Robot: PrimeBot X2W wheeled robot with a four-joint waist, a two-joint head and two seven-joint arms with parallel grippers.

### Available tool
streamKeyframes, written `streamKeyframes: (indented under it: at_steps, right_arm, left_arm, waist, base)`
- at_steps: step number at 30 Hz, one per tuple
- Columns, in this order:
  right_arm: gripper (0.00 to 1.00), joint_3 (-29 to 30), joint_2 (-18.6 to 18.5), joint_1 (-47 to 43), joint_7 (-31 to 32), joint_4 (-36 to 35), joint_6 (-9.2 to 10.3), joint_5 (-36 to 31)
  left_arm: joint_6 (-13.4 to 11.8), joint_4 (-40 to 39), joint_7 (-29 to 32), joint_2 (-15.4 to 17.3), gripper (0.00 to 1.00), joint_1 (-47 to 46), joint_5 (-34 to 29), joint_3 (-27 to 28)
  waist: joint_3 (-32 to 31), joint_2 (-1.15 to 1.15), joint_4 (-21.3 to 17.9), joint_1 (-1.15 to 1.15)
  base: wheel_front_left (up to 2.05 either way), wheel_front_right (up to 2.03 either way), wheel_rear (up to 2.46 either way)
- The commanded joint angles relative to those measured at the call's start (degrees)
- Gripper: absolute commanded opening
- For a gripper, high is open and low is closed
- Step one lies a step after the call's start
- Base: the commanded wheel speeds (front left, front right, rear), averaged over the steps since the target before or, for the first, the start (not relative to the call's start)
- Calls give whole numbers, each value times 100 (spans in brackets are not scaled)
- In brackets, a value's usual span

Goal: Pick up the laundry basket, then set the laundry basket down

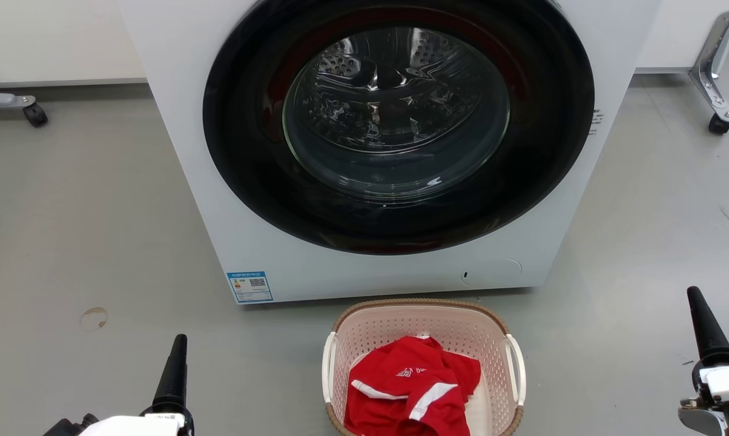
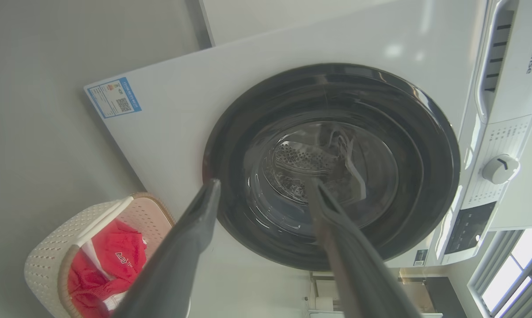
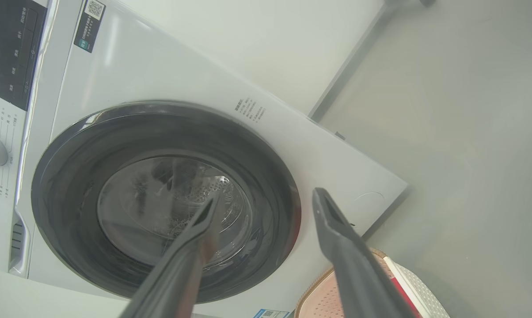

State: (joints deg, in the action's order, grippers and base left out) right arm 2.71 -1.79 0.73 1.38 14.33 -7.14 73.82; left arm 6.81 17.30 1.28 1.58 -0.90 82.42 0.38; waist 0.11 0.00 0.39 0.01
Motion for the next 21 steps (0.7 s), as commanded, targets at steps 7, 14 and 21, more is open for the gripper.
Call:
streamKeyframes:
  at_steps: [7,14,21]
  right_arm:
    - [100,-153,-236,121,-198,-250,-14,-816]
    - [100,-350,-303,103,-316,-310,-16,-1471]
    - [100,-542,-366,79,-434,-357,-18,-2038]
  left_arm:
    - [-24,-99,-171,73,100,-218,-630,-46]
    - [-66,-125,-290,78,100,-222,-1017,-98]
    - [-83,-131,-410,82,100,-249,-1426,-183]
  waist:
    - [-10,0,12,-1]
    - [-34,0,21,-1]
    - [-59,0,42,-1]
  base:
    - [0,0,0]
    - [0,0,0]
    - [0,0,0]
